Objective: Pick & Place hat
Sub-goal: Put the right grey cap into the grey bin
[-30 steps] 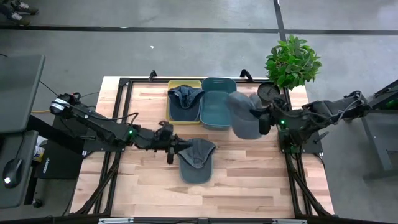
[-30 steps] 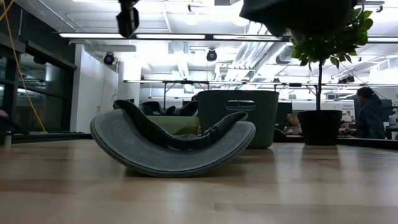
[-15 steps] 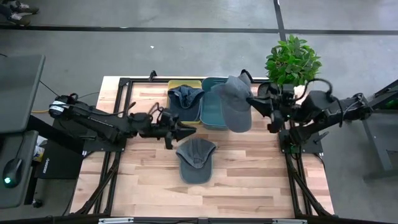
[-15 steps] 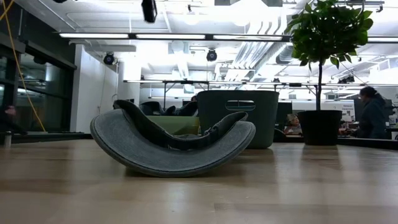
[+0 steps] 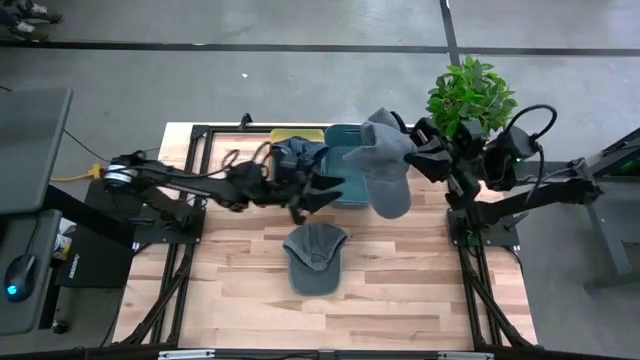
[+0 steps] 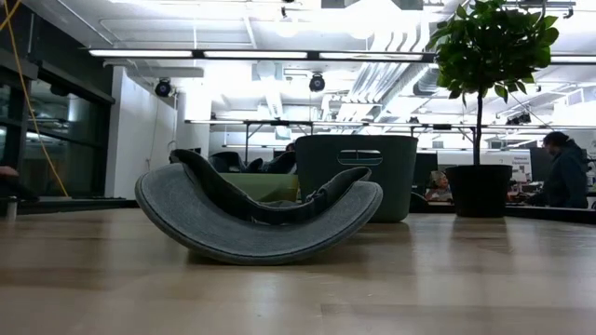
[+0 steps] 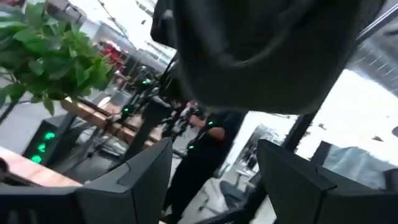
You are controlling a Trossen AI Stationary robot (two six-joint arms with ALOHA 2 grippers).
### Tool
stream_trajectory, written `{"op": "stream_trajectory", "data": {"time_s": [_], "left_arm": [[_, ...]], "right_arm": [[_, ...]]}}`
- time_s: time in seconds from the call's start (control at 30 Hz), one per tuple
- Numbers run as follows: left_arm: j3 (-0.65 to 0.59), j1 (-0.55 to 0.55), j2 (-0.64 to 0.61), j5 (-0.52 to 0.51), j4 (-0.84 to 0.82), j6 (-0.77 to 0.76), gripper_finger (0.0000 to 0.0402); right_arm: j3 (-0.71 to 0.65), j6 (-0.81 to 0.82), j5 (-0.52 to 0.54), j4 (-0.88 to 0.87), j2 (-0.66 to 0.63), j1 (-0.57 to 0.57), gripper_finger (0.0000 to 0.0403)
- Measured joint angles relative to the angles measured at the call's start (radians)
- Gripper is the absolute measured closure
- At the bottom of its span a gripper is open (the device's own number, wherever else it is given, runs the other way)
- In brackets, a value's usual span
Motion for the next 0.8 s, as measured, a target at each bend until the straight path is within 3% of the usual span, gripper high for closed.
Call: {"op": "stream_trajectory", "data": {"time_s": [0.2, 0.43, 0.8], "left_arm": [[0.200, 0.057, 0.132, 0.142, 0.018, 0.031, 0.0169], [0.398, 0.077, 0.271, 0.310, 0.039, 0.032, 0.0169], [0.511, 0.077, 0.371, 0.312, 0.032, 0.043, 0.0169]], "right_arm": [[0.000, 0.119, -0.175, 0.233, 0.050, -0.032, 0.0402], [0.000, 0.207, -0.221, 0.314, 0.057, -0.031, 0.0402], [0.000, 0.222, -0.230, 0.334, 0.057, -0.031, 0.0402]]}}
